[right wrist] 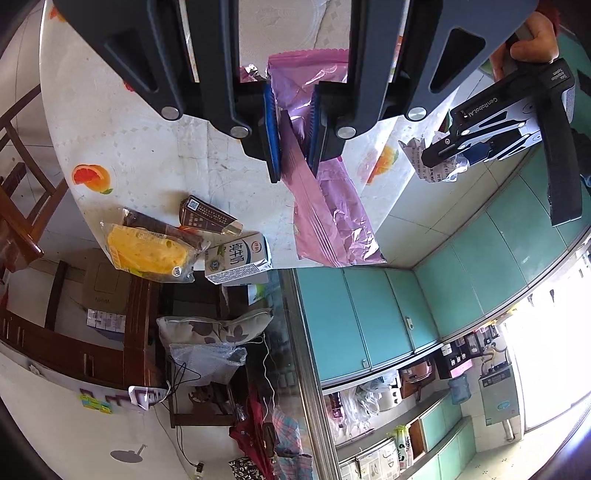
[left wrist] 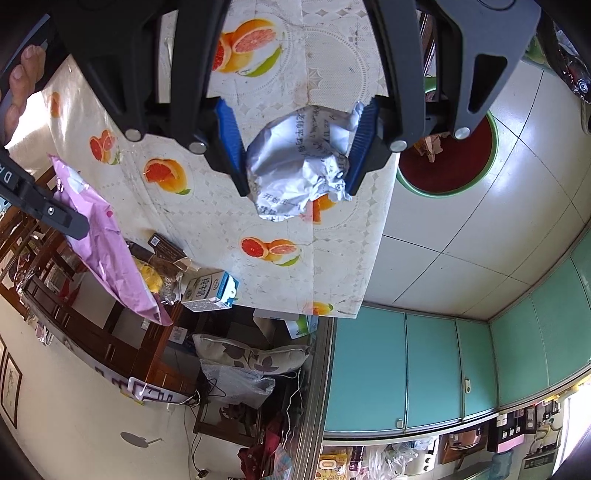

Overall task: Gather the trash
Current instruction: 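Carry the foil over the bucket with the left gripper while the right carries the pink wrapper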

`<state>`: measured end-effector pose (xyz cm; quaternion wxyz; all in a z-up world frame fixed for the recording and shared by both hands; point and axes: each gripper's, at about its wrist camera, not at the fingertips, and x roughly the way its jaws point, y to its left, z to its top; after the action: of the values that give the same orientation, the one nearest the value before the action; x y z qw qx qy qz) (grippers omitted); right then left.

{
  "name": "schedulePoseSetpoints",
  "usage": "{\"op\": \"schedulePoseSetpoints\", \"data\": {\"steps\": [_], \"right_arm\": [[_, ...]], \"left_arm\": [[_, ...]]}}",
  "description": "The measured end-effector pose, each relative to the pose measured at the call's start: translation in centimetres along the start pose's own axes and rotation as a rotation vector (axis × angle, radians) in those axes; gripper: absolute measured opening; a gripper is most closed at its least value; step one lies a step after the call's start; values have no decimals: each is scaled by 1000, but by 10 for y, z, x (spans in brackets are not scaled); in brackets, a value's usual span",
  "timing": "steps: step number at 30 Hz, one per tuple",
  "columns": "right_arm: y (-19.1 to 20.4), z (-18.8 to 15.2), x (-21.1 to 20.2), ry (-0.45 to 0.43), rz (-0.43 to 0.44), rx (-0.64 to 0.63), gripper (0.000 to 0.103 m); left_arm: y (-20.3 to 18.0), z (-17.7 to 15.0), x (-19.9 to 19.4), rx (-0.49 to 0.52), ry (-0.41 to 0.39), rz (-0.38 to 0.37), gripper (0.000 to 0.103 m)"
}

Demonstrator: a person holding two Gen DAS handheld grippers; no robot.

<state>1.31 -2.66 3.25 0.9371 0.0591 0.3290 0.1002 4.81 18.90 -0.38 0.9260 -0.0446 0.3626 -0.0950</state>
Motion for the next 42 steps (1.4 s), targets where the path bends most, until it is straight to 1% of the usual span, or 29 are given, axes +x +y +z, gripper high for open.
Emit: {"op": "schedulePoseSetpoints", "data": {"steps": [13,16,20,24,30,36,39,42], "right_arm": [[47,10,11,1,102,-42,13],[60,15,15,4,145,-42,13],[82,23,20,-6,180,-68,13],[101,29,27,-4,216,-87,13],[127,35,36,-3,254,-116,13],[152,32,54,25,253,-193,13],[164,29,70,56,256,-222,13],[176,25,93,106,264,-238,13]], "left_arm": [[37,4,-10,-57,-11,71,50],[51,6,-13,-69,-15,101,51],[75,9,-20,-91,-22,149,51],[96,11,-24,-85,-21,207,51],[123,10,-24,-102,-12,258,51],[145,8,-11,-77,20,303,51],[163,5,0,-104,51,303,51],[184,1,10,-153,80,284,51]]}}
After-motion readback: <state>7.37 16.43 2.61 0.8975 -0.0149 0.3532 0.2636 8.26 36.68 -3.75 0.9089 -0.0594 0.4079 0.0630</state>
